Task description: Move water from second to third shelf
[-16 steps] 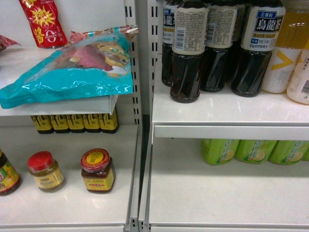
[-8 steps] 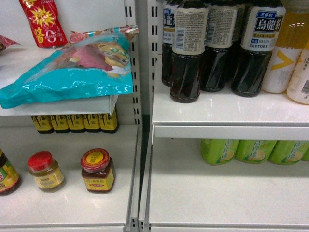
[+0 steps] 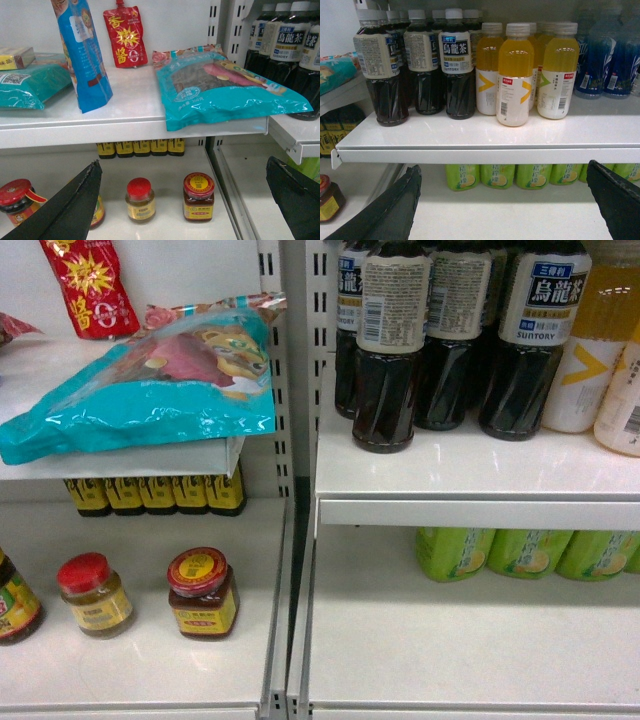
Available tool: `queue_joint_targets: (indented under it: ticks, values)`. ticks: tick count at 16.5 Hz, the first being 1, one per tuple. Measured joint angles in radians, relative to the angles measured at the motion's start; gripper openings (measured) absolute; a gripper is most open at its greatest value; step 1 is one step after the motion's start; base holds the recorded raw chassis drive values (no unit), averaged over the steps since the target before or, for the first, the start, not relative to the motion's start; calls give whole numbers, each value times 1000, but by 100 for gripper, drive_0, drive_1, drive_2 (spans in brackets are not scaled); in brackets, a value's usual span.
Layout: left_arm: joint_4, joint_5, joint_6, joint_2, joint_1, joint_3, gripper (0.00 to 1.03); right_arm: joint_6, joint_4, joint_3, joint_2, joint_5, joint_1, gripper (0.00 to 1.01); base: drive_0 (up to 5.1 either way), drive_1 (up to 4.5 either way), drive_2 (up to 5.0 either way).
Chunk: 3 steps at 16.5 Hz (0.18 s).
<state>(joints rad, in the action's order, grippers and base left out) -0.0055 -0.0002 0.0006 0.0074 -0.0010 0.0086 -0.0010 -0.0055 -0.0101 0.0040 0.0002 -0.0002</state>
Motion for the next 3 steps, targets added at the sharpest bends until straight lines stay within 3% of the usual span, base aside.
queue_joint_targets:
  ticks: [3]
  values:
    - [0,0,0,0,0,0,98,0,0,0,0,0,0,98,0,0,0]
